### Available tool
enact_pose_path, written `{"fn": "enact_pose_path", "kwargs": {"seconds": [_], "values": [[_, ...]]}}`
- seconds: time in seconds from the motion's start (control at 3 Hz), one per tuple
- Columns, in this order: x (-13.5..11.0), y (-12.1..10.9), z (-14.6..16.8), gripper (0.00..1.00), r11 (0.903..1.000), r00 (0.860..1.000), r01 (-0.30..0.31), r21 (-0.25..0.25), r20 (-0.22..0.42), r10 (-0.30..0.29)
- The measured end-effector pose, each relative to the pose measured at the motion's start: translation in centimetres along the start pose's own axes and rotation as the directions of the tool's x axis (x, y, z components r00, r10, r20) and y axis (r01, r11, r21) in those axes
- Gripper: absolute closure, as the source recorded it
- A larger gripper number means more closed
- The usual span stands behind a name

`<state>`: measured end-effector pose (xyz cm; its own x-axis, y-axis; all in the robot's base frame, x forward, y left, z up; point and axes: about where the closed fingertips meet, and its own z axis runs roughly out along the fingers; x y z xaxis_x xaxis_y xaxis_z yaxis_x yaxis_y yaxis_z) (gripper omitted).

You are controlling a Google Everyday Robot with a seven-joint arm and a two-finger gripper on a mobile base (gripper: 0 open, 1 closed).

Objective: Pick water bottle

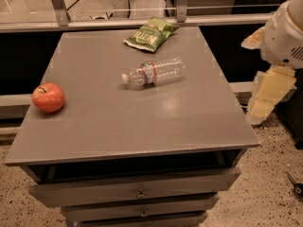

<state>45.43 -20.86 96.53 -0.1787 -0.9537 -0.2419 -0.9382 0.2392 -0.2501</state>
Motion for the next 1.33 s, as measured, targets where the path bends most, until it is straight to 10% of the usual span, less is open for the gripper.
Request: {"fn": "enact_pose_path", "kwargs": {"seconds": [1.33], "values": [[-12.2, -9.2, 12.0, 0.0, 0.991, 0.924, 0.132, 0.025, 0.358, -0.132]]}}
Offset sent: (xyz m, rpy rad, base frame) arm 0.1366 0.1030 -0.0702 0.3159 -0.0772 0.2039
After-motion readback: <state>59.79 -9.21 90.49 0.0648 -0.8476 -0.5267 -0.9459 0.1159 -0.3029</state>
